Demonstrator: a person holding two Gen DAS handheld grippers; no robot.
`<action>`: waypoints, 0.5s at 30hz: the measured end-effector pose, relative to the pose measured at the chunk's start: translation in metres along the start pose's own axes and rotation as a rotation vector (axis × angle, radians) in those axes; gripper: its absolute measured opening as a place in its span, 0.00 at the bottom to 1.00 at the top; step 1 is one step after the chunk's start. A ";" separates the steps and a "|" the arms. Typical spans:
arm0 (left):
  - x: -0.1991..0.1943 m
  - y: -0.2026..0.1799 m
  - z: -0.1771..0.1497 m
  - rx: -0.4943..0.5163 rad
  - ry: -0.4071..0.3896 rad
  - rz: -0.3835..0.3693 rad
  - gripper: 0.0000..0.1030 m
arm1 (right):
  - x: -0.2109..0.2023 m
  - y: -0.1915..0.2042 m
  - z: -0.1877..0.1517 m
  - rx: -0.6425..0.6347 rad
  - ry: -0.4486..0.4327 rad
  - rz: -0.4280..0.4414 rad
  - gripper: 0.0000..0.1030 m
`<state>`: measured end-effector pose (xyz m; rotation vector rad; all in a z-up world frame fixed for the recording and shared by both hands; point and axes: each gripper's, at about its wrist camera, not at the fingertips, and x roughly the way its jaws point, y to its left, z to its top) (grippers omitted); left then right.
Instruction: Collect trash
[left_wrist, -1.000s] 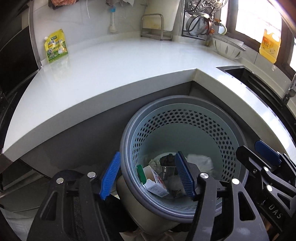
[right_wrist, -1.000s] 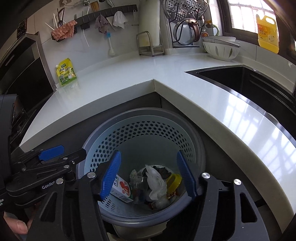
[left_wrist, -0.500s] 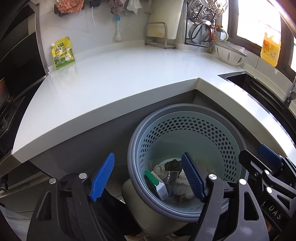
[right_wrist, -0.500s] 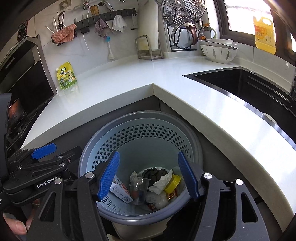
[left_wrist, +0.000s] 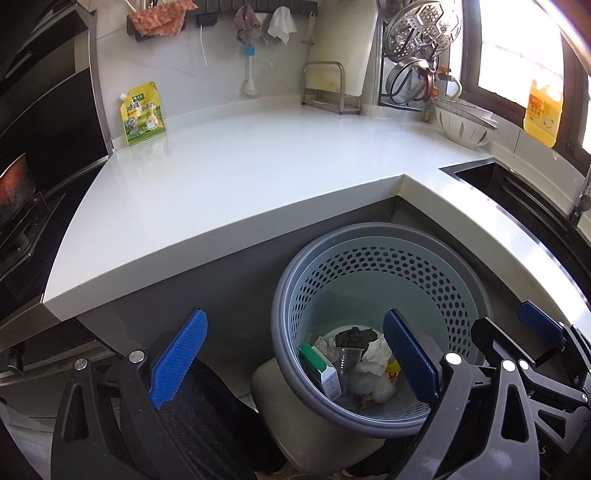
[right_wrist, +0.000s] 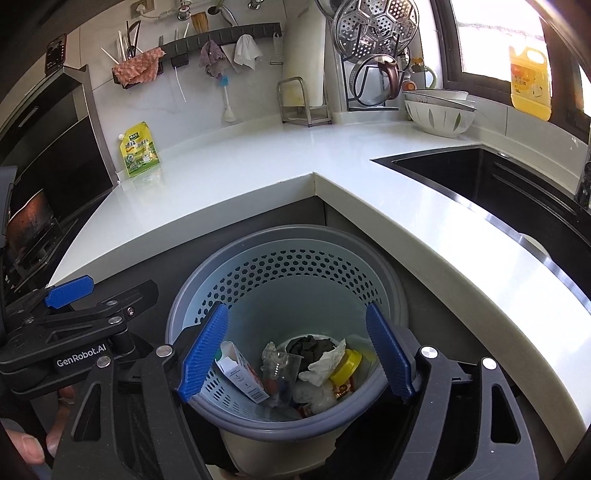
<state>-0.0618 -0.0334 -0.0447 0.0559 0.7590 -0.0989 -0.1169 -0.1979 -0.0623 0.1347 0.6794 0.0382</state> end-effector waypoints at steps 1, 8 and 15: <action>-0.001 0.000 0.000 0.000 -0.003 0.005 0.92 | -0.001 0.001 0.000 -0.002 -0.001 -0.002 0.72; -0.007 0.005 -0.001 -0.010 -0.009 0.014 0.94 | -0.007 0.003 0.000 0.001 -0.016 -0.010 0.74; -0.009 0.007 -0.002 -0.010 -0.004 0.017 0.94 | -0.011 0.003 0.001 0.003 -0.025 -0.019 0.74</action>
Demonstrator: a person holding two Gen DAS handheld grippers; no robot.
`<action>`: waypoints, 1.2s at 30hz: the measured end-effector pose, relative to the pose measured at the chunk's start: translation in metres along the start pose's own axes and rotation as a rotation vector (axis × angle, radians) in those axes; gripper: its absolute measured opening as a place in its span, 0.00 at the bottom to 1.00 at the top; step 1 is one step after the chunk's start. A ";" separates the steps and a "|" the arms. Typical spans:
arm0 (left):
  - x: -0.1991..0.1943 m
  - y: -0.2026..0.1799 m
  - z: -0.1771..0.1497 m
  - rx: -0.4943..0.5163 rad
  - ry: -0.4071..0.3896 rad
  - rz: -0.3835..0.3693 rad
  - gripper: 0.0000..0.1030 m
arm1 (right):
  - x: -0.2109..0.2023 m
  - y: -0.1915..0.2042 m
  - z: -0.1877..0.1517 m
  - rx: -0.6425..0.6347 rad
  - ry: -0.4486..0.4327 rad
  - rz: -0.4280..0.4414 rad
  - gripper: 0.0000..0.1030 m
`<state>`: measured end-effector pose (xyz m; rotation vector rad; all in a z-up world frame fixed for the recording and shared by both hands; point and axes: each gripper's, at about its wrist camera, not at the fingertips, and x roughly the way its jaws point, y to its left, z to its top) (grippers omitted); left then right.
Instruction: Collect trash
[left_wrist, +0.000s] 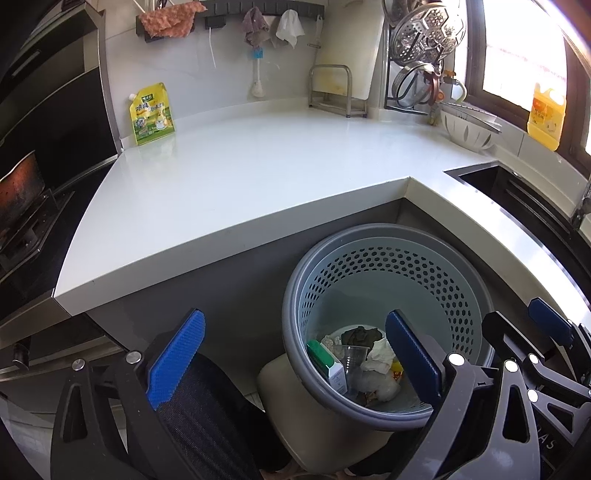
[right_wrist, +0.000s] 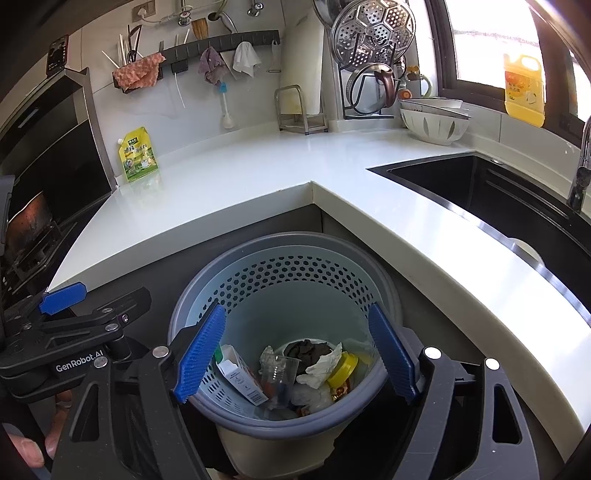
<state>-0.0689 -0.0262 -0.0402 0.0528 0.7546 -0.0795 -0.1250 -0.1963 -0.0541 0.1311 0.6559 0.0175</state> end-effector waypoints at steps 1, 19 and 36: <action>0.000 0.000 0.000 0.000 -0.001 0.000 0.94 | 0.000 0.000 0.000 0.000 0.000 -0.001 0.74; -0.005 0.007 -0.001 -0.027 -0.008 0.023 0.94 | -0.001 0.000 0.000 0.001 0.001 -0.007 0.74; -0.004 0.007 -0.002 -0.021 -0.010 0.030 0.94 | 0.003 0.000 -0.003 0.004 0.008 -0.005 0.74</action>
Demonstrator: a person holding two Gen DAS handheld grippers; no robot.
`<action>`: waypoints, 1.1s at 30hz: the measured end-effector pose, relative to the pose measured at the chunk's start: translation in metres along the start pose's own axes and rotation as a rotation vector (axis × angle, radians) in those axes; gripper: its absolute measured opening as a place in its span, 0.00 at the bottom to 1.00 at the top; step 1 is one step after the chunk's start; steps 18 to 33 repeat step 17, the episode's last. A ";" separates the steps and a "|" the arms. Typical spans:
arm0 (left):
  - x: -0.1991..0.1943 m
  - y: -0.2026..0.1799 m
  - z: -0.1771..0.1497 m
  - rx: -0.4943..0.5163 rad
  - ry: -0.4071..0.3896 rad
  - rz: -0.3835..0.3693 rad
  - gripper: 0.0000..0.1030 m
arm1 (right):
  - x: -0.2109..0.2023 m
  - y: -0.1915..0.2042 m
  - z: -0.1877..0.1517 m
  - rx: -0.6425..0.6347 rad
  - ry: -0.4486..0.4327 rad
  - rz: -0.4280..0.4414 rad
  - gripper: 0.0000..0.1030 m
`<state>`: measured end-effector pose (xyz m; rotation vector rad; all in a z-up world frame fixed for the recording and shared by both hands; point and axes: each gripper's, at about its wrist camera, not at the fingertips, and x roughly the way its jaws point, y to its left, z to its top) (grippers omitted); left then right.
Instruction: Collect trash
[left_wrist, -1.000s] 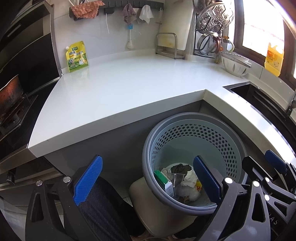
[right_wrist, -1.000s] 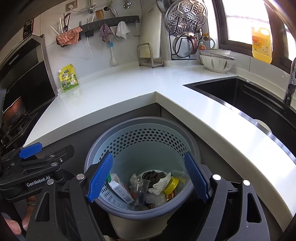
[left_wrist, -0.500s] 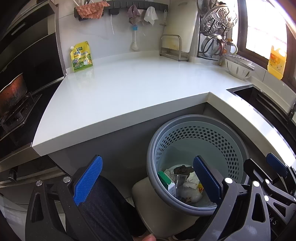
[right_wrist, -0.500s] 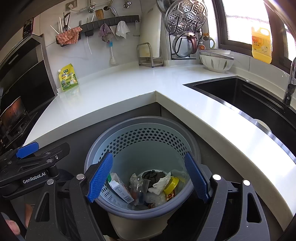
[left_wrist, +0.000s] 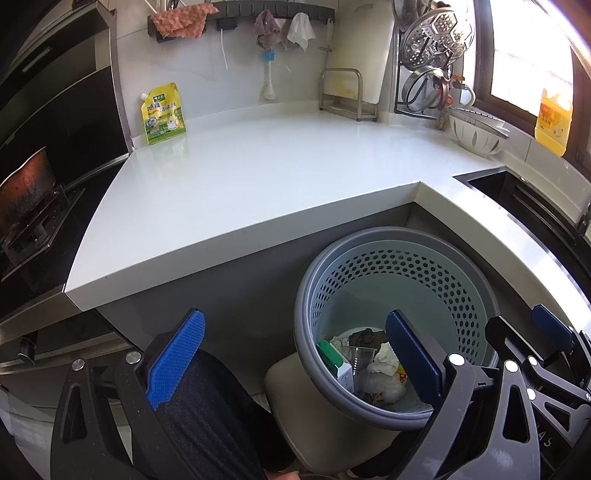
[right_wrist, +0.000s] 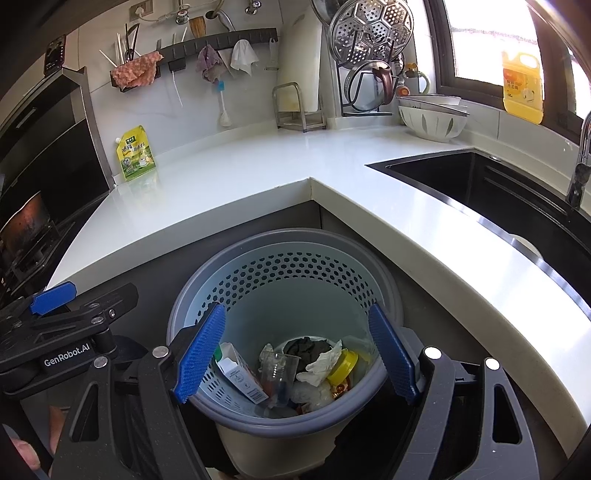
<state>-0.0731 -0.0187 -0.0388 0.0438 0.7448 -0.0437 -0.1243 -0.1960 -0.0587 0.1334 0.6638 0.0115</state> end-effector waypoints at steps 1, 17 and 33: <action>0.001 0.000 0.000 -0.001 0.001 0.001 0.94 | 0.000 0.000 0.000 0.000 0.001 0.000 0.74; 0.005 -0.001 -0.001 0.009 0.014 -0.003 0.94 | 0.004 0.001 -0.002 0.004 0.009 0.001 0.74; 0.005 -0.001 -0.001 0.009 0.014 -0.003 0.94 | 0.004 0.001 -0.002 0.004 0.009 0.001 0.74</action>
